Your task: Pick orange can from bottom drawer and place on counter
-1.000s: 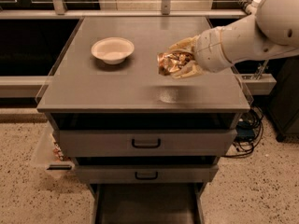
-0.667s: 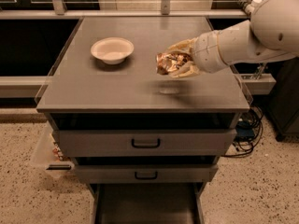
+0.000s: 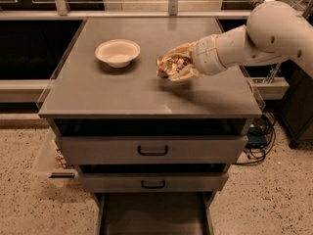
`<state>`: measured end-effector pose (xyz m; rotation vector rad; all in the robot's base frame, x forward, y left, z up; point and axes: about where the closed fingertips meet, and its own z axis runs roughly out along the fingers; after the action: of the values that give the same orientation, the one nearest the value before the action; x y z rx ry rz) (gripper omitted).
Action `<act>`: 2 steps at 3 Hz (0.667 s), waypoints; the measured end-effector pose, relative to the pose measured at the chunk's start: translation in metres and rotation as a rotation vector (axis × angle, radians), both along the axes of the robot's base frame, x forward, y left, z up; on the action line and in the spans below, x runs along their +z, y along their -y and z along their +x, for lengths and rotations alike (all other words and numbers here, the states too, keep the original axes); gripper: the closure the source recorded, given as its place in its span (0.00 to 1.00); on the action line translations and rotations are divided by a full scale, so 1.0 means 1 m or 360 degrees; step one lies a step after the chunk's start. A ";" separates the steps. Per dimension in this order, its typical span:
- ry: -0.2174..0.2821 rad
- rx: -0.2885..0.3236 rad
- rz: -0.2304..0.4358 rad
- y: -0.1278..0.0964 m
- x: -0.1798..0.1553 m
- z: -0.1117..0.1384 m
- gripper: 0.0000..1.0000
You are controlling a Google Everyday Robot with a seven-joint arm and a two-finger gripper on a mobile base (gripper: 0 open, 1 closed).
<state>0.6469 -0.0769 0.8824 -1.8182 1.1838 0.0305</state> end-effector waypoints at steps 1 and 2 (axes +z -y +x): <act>-0.0001 0.0001 0.0001 0.000 0.000 0.000 0.82; -0.0001 0.0001 0.0001 0.000 0.000 0.000 0.57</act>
Offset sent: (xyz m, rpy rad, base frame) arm 0.0004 0.0002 -0.0004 0.0005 0.0005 0.0004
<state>0.6472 -0.0766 0.8820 -1.8182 1.1837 0.0315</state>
